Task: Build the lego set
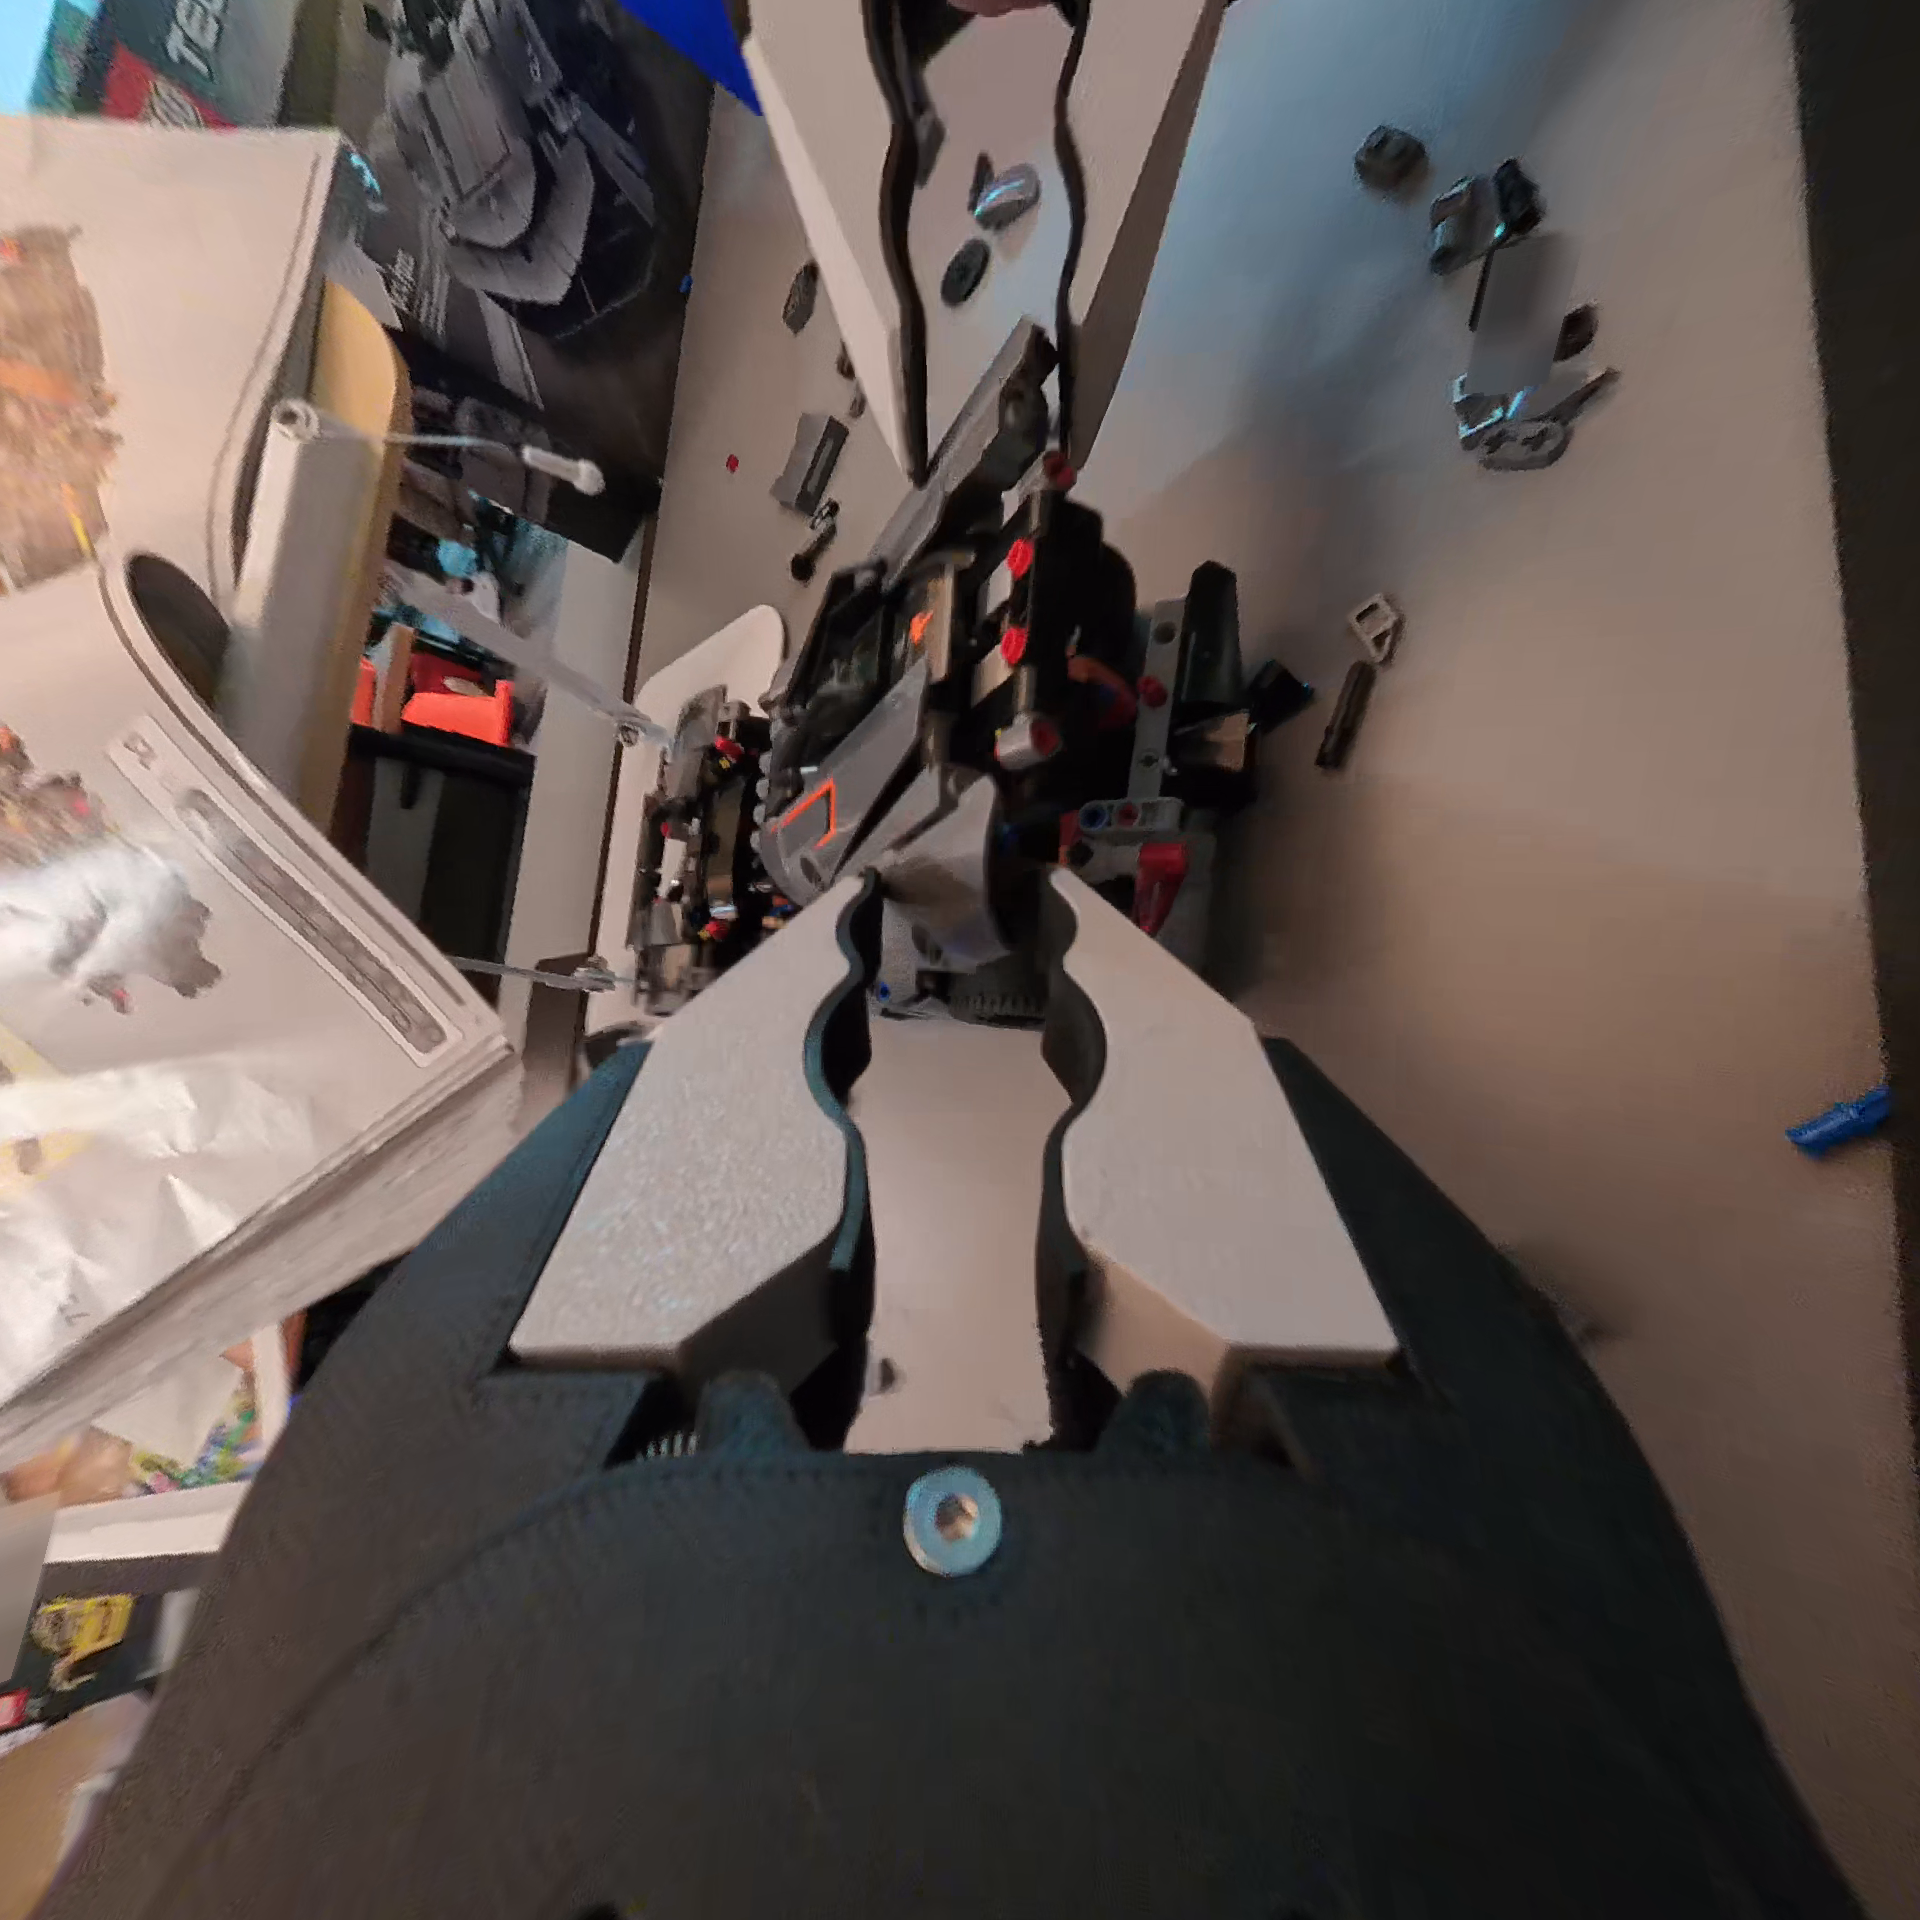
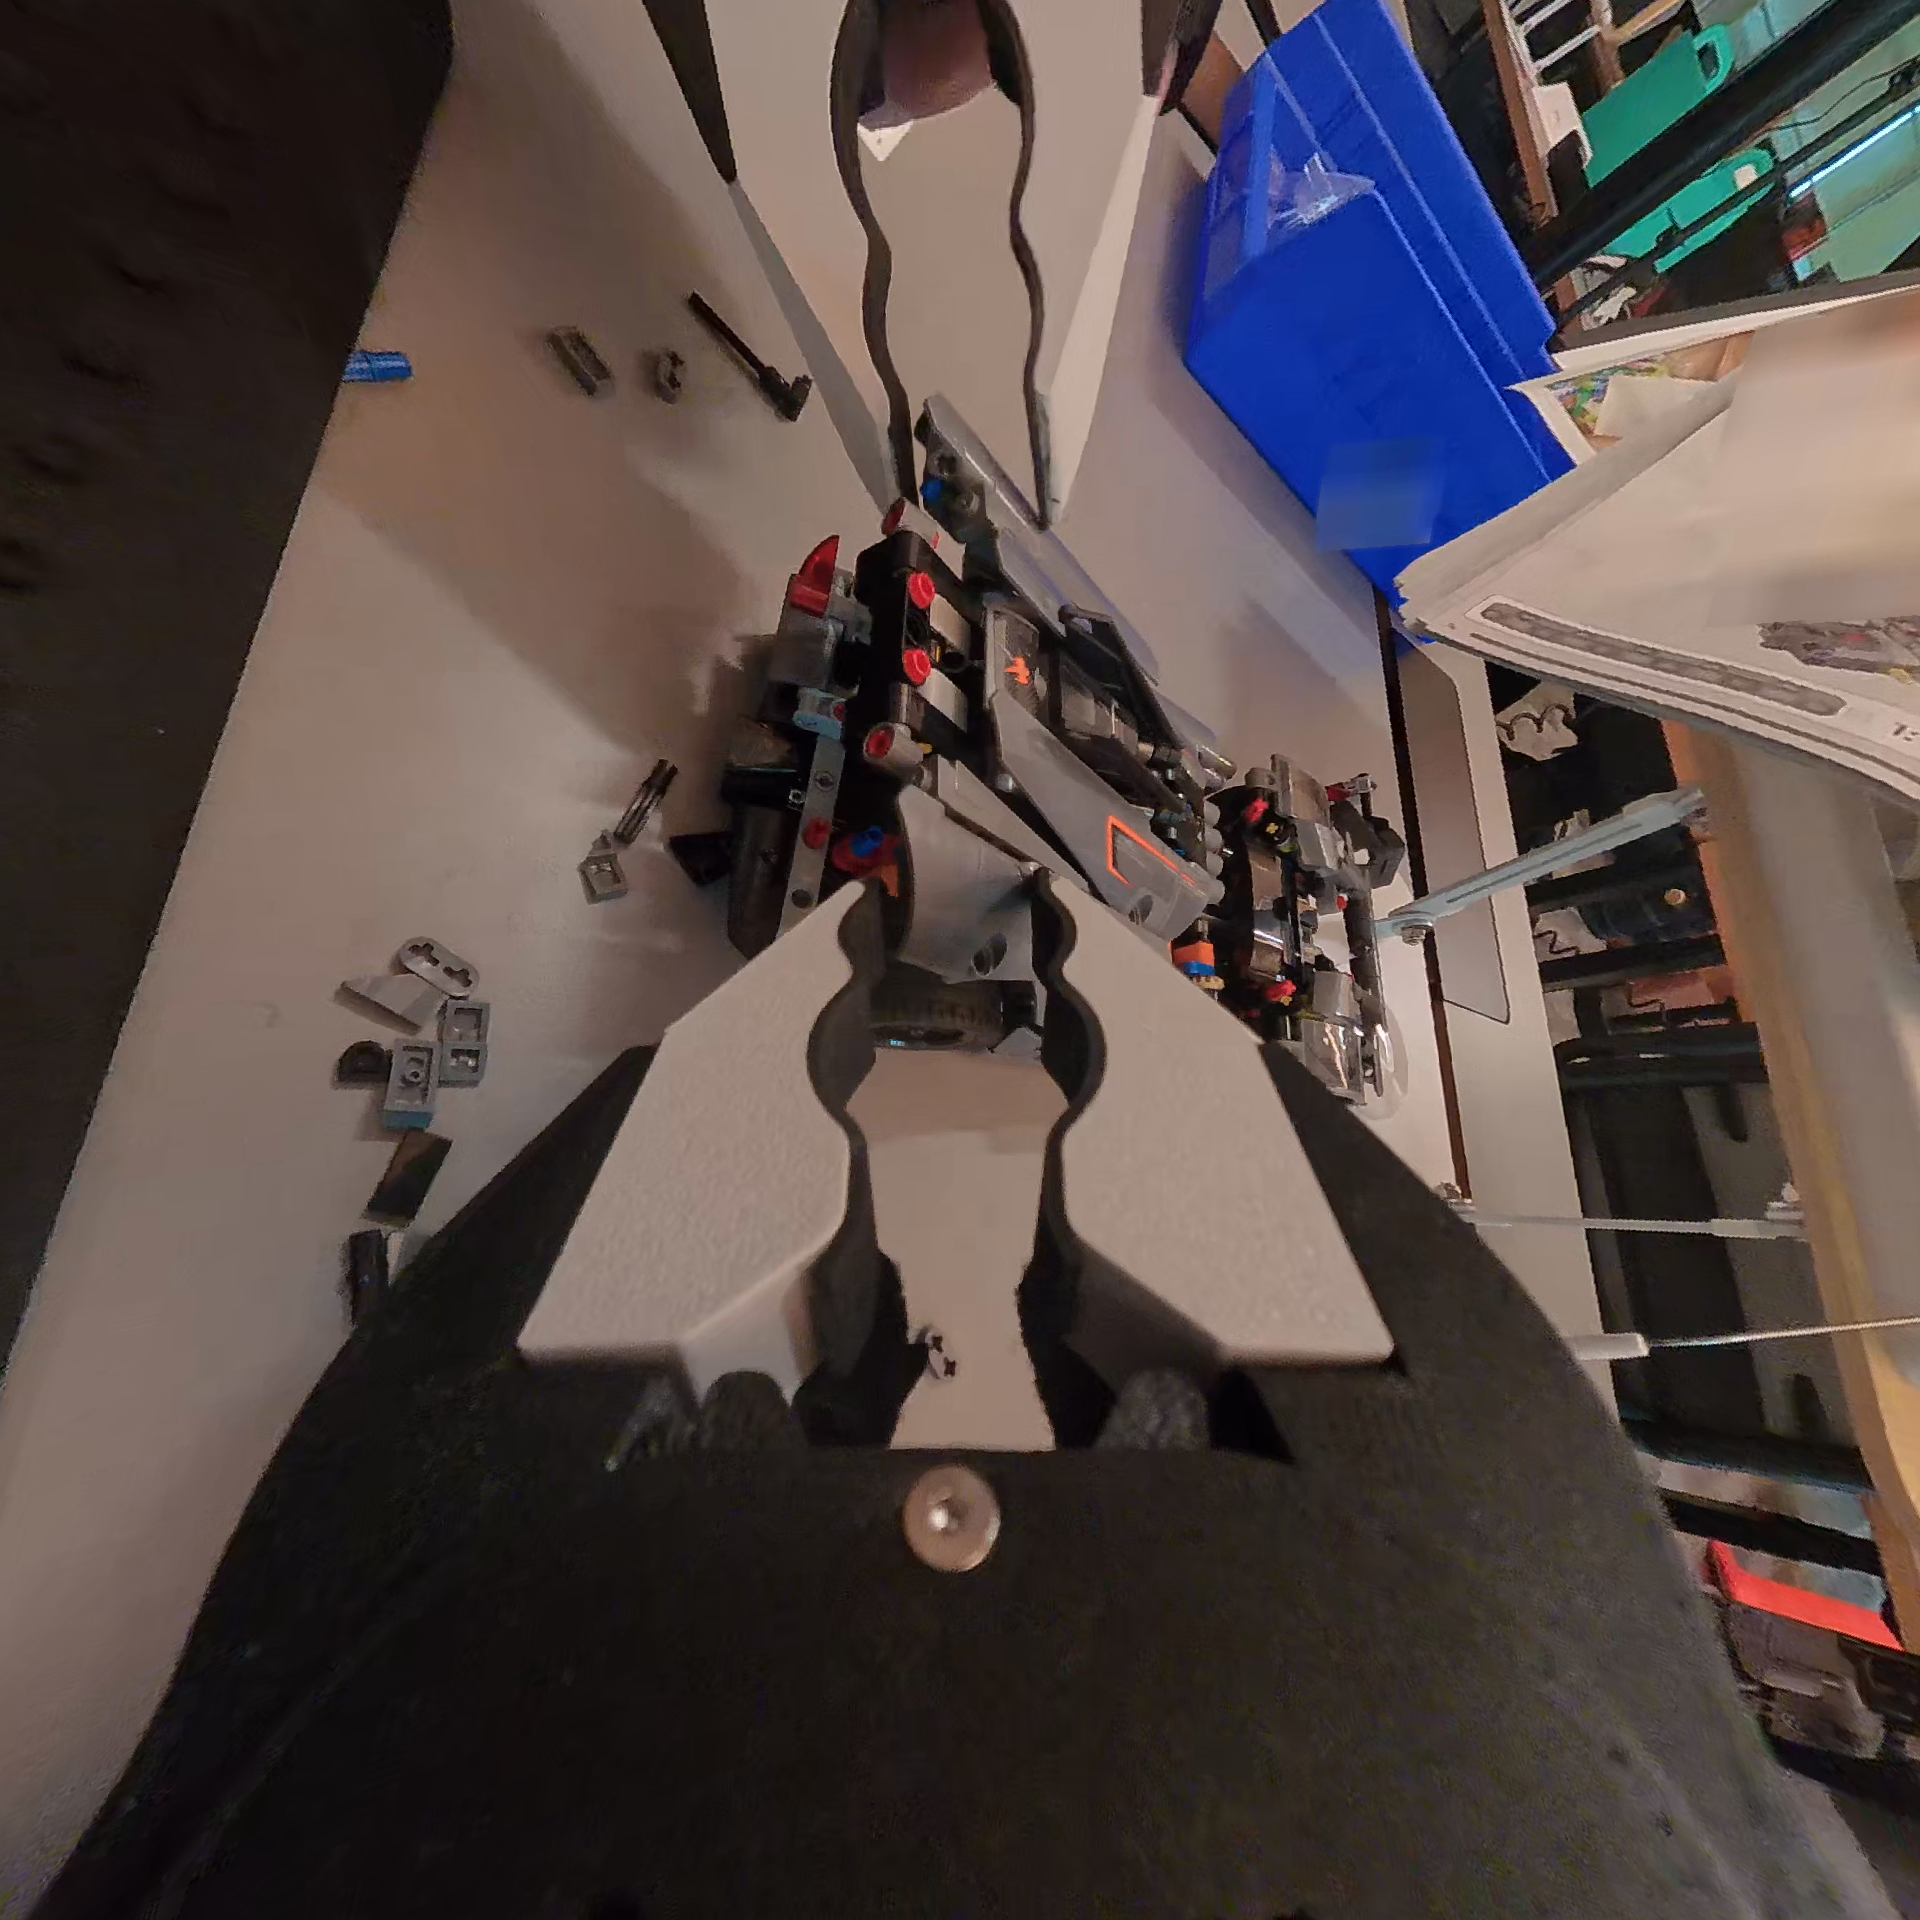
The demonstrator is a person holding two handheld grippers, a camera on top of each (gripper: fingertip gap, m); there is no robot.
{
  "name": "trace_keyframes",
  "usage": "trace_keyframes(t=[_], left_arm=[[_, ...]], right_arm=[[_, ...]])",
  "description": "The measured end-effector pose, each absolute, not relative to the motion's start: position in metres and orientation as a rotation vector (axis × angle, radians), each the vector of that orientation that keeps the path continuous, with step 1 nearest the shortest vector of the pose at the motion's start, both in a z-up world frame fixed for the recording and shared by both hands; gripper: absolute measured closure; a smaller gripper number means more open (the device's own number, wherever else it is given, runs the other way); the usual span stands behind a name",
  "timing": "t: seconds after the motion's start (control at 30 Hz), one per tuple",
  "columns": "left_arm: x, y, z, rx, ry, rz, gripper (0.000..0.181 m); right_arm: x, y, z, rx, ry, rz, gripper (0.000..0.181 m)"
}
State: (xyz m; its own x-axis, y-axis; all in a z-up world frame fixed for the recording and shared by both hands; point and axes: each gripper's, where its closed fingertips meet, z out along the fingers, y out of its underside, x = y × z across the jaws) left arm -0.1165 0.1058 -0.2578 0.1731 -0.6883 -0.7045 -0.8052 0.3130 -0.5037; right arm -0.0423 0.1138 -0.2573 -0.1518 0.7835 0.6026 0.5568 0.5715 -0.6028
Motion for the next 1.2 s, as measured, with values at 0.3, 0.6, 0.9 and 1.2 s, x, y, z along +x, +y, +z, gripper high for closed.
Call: trace_keyframes(t=[0.3,0.6,0.9,1.2], left_arm=[[-0.1089,0.1034,-0.2546,-1.365,1.559,0.229,0.165],[-0.1088,0.1062,-0.2526,-1.364,1.540,0.249,0.167],[-0.1085,0.1055,-0.2527,-1.365,1.531,0.215,0.166],[-0.1090,0.1087,-0.2519,-1.382,1.503,0.224,0.167]], right_arm=[[-0.0440,0.1146,-0.2544,-1.141,-1.810,0.242,0.163],[-0.0461,0.1151,-0.2545,-1.144,-1.800,0.218,0.164],[-0.0456,0.1143,-0.2517,-1.113,-1.796,0.181,0.165],[-0.0490,0.1153,-0.2498,-1.119,-1.765,0.177,0.166]])
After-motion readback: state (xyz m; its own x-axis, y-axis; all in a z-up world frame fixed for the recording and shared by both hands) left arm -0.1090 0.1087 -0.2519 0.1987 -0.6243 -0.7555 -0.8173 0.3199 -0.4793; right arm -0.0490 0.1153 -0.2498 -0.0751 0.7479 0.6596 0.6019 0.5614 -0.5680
